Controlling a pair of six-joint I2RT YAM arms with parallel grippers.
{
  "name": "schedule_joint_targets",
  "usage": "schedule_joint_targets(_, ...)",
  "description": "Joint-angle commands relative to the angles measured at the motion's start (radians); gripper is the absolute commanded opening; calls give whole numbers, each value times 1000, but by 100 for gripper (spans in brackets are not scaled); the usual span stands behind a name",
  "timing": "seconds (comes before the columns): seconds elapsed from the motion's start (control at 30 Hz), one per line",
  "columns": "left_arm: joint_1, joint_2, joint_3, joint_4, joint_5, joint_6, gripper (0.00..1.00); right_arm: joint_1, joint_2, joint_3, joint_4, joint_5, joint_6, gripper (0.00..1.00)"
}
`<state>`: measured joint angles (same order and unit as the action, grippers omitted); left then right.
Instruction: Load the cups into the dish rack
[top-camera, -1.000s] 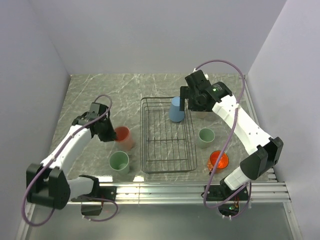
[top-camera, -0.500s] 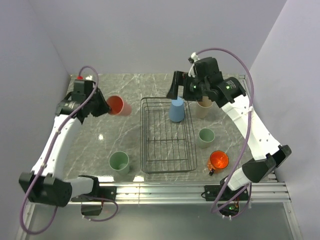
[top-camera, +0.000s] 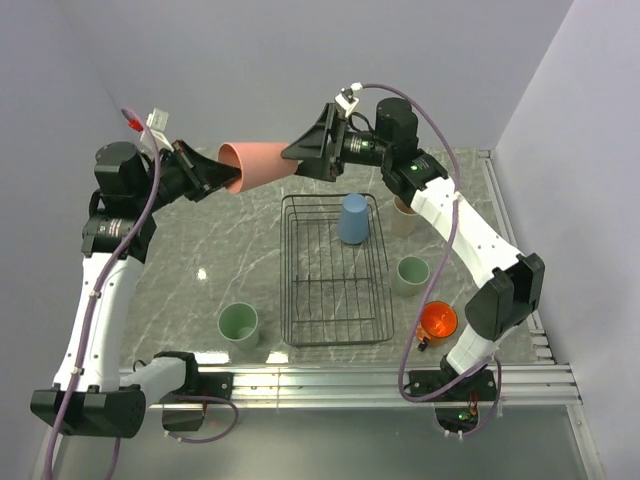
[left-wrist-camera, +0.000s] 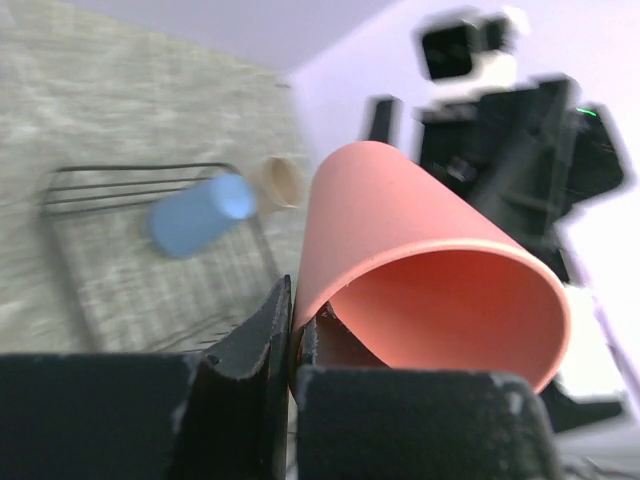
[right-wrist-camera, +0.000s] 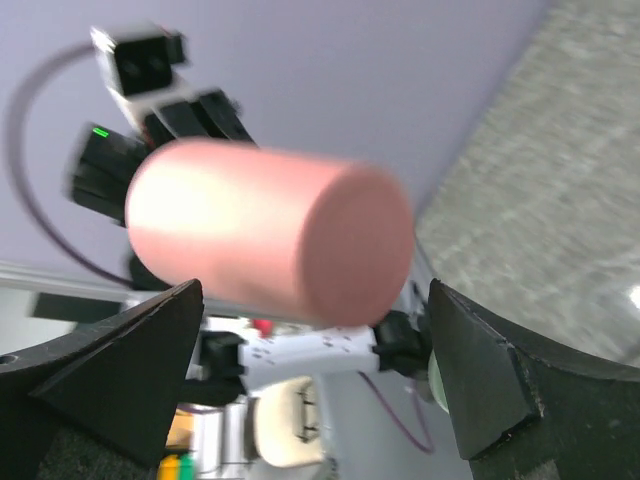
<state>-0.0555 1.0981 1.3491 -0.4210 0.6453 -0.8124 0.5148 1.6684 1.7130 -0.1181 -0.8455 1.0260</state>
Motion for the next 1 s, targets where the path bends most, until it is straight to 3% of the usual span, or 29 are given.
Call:
schedule_joint_targets(0.0, 19, -37, -74, 317, 220, -200, 0, -19, -7, 5, 302, -75, 192, 100)
schedule_joint_targets(0.1, 16, -21, -113, 483, 284, -313, 0, -19, -4, -16, 360, -50, 230, 100)
schedule_joint_targets(0.4, -37, 37, -156, 603, 272, -399, 0, -18, -32, -117, 624, -41, 420, 100)
schedule_joint_targets(0.7, -37, 54, -131, 508, 175, -320, 0, -18, -67, -196, 802, -30, 563, 100)
schedule_joint_targets(0.97, -35, 42, -171, 525, 139, -329, 0, -18, -55, -155, 710, -44, 522, 67)
